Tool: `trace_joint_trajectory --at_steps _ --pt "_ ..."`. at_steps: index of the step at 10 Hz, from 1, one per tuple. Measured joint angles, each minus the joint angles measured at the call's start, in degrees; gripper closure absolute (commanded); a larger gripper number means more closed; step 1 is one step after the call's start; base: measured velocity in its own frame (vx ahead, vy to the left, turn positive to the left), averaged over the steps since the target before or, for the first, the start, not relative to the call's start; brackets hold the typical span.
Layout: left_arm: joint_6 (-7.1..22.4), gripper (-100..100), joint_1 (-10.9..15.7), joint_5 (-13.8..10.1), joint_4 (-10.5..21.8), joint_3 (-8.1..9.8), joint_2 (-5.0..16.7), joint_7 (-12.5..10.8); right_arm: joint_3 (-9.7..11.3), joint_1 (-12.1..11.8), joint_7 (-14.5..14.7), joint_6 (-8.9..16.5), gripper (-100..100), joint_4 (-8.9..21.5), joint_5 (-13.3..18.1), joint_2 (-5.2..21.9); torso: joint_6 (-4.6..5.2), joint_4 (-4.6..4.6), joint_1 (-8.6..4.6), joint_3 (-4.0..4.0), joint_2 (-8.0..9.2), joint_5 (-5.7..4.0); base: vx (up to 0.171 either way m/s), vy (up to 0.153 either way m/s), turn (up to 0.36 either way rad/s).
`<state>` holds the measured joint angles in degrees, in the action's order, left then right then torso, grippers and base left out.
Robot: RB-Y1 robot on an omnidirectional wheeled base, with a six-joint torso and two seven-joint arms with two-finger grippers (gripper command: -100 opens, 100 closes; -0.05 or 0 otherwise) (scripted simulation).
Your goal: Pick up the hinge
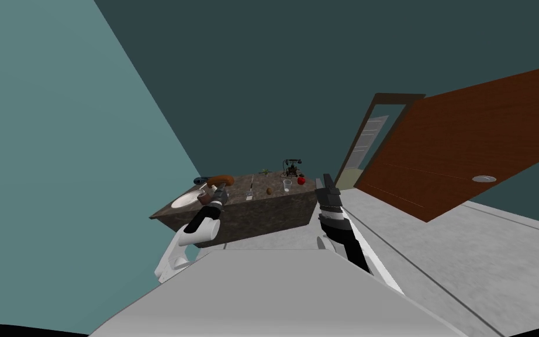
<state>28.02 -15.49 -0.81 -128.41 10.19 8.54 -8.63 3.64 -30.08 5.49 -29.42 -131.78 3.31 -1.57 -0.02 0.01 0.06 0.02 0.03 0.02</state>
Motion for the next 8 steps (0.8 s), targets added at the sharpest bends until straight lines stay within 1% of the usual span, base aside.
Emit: trace_joint_trajectory --at_steps 2,5,6,8 --pt "2.50 -100 0.62 -0.21 0.03 0.26 0.25 -0.15 0.00 0.00 0.00 0.00 0 0.00 0.00 0.00 0.02 0.00 -0.02 -0.01 -0.01 -0.01 -0.009 0.010 -0.062" --pt "7.35 -100 1.76 -0.50 0.21 0.50 0.63 -0.38 0.00 0.00 0.00 0.00 0 0.00 0.00 0.00 0.00 -0.01 0.01 -0.02 -0.04 0.00 -0.002 0.013 -0.051" --pt "8.35 -100 1.66 -0.52 0.17 0.48 0.60 -0.39 0.00 0.00 0.00 0.00 0 0.00 0.00 0.00 -0.01 -0.01 -0.02 -0.02 -0.04 0.00 0.007 0.009 -0.078" --pt "11.45 -100 2.54 -0.68 0.31 0.50 0.90 -0.48 0.00 0.00 0.00 0.00 0 0.00 0.00 0.00 0.00 -0.02 -0.01 -0.04 -0.07 0.00 0.010 0.013 -0.082"
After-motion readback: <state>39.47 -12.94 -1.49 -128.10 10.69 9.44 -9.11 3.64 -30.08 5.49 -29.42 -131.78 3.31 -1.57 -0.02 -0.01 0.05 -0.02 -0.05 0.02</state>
